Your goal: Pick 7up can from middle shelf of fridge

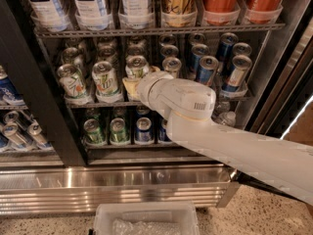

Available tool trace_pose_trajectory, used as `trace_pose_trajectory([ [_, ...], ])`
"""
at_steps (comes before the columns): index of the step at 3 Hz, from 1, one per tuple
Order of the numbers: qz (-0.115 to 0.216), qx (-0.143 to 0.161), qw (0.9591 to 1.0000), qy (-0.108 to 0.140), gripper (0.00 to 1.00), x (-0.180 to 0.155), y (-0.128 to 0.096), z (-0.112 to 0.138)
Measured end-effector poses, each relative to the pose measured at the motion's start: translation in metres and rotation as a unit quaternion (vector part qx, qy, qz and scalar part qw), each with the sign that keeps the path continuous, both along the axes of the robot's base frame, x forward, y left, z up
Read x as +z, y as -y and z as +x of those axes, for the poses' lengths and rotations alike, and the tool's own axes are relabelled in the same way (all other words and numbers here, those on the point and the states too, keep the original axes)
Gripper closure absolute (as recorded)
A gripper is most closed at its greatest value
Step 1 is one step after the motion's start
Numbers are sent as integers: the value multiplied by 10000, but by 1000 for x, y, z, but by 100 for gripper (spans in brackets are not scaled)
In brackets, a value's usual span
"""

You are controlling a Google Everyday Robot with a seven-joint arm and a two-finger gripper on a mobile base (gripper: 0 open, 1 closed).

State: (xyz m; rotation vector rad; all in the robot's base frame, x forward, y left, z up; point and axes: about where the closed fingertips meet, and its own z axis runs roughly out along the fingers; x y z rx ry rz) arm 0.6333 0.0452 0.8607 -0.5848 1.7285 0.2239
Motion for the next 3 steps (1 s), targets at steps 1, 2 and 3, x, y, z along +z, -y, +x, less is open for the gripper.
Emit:
trace_pose_trajectory([
  [1, 22, 10, 10000, 56, 100, 5, 0, -1],
  [2, 41, 20, 9999, 115, 100, 8, 0, -2],
  [3, 41, 20, 9999, 117, 100, 8, 0, -2],
])
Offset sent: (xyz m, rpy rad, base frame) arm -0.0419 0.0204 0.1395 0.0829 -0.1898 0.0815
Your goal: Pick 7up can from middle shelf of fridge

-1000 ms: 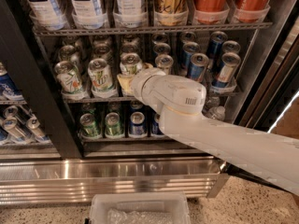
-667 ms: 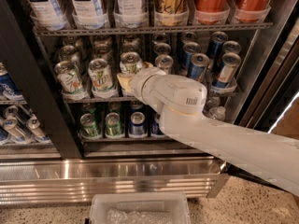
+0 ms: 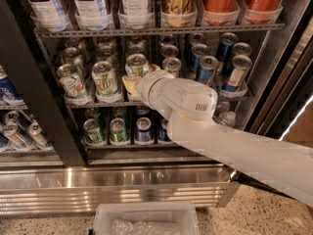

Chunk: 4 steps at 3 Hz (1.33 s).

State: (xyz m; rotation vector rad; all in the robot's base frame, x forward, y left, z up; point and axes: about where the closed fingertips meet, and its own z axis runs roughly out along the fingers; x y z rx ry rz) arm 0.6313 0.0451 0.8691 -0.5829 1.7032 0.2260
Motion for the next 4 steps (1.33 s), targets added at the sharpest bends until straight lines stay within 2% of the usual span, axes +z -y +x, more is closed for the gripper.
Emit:
trace_pose_trajectory([
  [4, 14, 61, 9999, 142, 100, 11, -1, -5],
])
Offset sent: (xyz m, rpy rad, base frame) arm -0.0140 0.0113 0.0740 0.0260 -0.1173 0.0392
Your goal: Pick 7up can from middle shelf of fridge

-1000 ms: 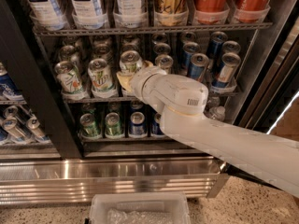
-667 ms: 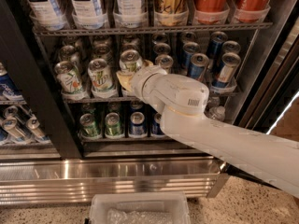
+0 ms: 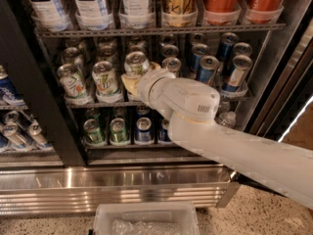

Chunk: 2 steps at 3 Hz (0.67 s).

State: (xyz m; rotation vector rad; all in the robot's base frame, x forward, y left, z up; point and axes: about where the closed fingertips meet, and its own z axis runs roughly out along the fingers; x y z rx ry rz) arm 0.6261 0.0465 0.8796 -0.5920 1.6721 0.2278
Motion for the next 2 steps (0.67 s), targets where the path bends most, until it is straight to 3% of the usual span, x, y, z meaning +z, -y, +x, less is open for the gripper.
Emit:
trace_pose_trajectory([
  [2, 20, 49, 10000, 12, 100, 1, -1, -6],
])
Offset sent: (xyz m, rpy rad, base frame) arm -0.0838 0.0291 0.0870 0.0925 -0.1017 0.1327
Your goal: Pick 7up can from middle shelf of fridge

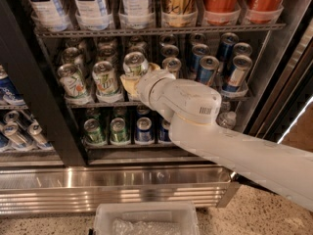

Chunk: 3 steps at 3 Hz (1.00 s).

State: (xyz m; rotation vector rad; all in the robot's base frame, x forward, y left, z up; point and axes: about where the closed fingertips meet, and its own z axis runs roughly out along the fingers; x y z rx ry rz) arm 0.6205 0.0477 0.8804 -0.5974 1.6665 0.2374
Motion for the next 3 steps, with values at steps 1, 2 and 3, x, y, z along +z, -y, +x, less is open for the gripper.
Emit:
trace_pose_trajectory([
  [1, 27, 77, 10000, 27, 100, 2, -4, -9],
  [2, 21, 80, 10000, 34, 100, 2, -4, -9],
  [3, -90, 136, 9999, 41, 100, -3, -2, -25],
])
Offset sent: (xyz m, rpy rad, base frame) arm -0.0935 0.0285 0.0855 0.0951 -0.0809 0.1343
